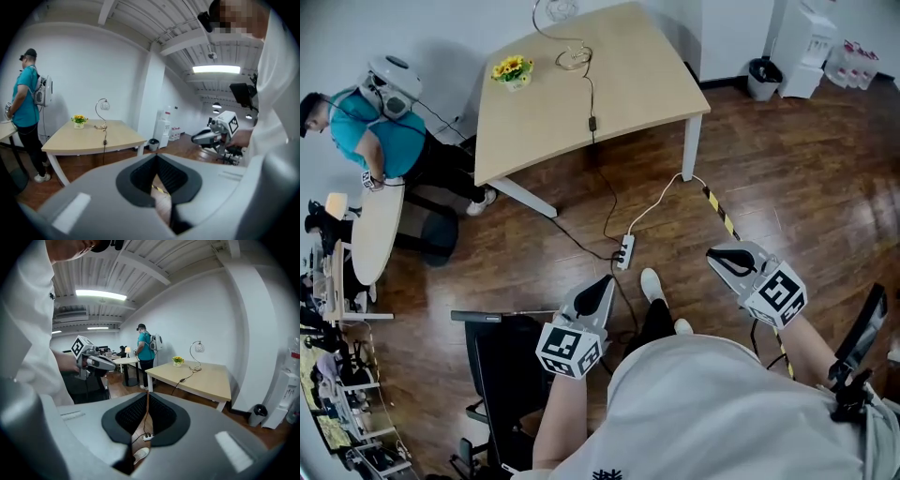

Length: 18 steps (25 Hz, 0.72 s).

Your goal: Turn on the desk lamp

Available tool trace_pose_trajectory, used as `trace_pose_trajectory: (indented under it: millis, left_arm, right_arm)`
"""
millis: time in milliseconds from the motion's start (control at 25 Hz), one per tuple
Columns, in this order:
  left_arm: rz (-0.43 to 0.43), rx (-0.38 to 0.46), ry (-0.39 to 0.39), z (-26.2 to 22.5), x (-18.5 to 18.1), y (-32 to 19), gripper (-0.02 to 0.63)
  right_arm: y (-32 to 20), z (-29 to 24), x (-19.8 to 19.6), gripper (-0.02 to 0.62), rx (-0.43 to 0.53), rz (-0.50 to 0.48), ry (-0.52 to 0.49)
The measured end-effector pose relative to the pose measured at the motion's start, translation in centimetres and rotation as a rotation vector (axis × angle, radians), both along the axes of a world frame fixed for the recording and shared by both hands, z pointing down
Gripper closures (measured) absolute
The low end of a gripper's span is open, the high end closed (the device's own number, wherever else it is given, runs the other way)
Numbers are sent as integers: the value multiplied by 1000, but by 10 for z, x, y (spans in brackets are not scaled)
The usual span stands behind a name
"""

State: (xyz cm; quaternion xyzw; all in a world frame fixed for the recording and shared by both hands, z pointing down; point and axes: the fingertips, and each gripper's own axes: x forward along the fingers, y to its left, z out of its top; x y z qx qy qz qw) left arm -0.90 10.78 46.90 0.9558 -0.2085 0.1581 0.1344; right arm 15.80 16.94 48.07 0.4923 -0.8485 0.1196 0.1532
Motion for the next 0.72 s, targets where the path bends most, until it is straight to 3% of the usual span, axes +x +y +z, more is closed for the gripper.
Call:
trace_pose_trajectory:
  millis: [400,720]
  left_arm:
    - [50,7,25,-5,30,-136,586]
    - [56,-8,0,17,33,-209,586]
  right_arm:
    - [-132,-28,17,581,4,3,49]
    - [-195,-14,9,581,-24,-5,41]
